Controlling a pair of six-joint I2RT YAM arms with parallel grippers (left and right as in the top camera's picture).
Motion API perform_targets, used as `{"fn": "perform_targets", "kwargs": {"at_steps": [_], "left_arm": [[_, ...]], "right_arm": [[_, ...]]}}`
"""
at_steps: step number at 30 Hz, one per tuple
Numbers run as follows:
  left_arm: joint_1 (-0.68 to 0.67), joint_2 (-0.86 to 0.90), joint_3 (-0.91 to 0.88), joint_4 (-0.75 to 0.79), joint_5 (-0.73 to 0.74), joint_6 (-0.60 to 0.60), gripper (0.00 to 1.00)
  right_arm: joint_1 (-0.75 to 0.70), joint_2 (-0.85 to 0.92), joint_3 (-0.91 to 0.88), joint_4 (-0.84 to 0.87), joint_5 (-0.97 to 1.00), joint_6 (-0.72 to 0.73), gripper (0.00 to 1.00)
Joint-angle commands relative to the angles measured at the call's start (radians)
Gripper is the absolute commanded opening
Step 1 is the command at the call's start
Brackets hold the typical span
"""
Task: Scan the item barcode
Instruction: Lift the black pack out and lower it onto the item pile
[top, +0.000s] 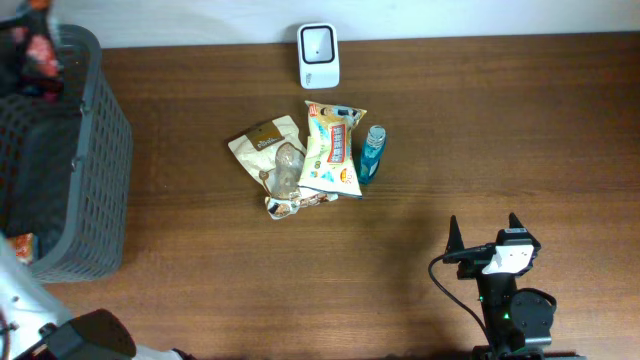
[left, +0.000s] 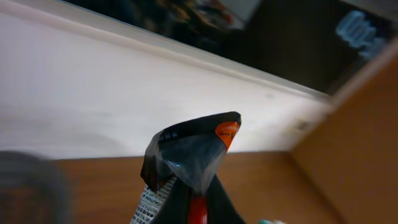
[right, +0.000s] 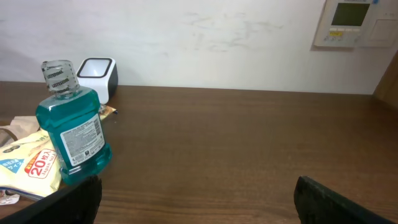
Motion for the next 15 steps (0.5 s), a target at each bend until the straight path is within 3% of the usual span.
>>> {"fn": "perform_targets", "kwargs": {"at_steps": [1, 5, 8, 15], "left_arm": [[-0.156, -0.025, 0.02, 0.006, 0.071, -0.046, 0.0], [-0.302, -0.024, 0.02, -0.01, 0.065, -0.045, 0.0], [-0.394, -0.023, 0.019, -0.076, -0.05, -0.045, 0.0], [-0.611, -0.015, 0.013, -0.412, -0.683, 0.015, 0.0]], "right_arm": [[-0.006, -0.008, -0.009, -0.003, 0.002, -0.002, 0.98], [-0.006, -0.008, -0.009, -0.003, 0.002, -0.002, 0.98], [-0.006, -0.008, -0.009, -0.003, 0.002, -0.002, 0.98], [-0.006, -0.008, -0.009, -0.003, 0.002, -0.002, 0.98]]}}
